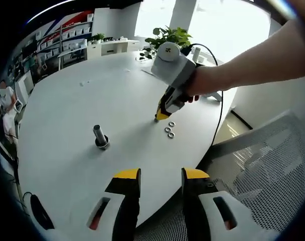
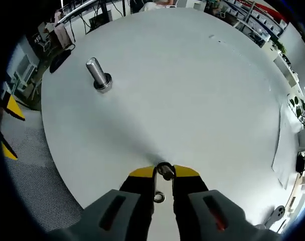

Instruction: Place the washer onto the threaded stud by aligning its center hole with the stud, sliding it down to the base, and recovering from edge contact or off-axis alignment until the washer reaches the visible bottom stop.

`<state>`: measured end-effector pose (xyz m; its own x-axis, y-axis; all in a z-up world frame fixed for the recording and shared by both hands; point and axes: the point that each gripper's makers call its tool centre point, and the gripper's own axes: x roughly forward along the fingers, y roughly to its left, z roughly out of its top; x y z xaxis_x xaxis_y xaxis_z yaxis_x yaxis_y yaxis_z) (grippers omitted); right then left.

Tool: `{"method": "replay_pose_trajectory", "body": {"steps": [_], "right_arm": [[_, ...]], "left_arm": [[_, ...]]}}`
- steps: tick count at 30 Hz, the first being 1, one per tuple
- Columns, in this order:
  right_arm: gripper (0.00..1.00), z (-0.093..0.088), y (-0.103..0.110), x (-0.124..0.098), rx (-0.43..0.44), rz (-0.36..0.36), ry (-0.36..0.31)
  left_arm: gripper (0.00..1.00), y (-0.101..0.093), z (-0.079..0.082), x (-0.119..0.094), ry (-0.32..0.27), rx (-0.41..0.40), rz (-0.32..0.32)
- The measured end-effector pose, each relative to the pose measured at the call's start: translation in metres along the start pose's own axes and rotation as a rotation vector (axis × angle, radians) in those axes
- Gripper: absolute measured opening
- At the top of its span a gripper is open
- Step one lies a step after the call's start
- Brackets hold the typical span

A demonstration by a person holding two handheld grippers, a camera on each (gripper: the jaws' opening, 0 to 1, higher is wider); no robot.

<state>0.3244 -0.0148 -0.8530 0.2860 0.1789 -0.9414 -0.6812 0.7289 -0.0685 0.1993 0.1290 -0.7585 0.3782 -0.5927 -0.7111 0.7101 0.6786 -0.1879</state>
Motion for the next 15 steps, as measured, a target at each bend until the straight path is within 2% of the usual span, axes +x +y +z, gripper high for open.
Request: {"method": "replay_pose_trajectory", "body": {"steps": [11,15], "right_arm": [[0.16,-0.0076,-0.0004,0.0052,0.031,0.011,0.011],[0.22,-0.0072,-0.0018,0.0018,0.044,0.001,-0.007]], "left_arm": [[0.31,0.0021,-0.0044,0.0004,0.019,0.018,0.014],[0.31,0.0004,-0.0076,0.0016,0.036,0.036,0.015]]}}
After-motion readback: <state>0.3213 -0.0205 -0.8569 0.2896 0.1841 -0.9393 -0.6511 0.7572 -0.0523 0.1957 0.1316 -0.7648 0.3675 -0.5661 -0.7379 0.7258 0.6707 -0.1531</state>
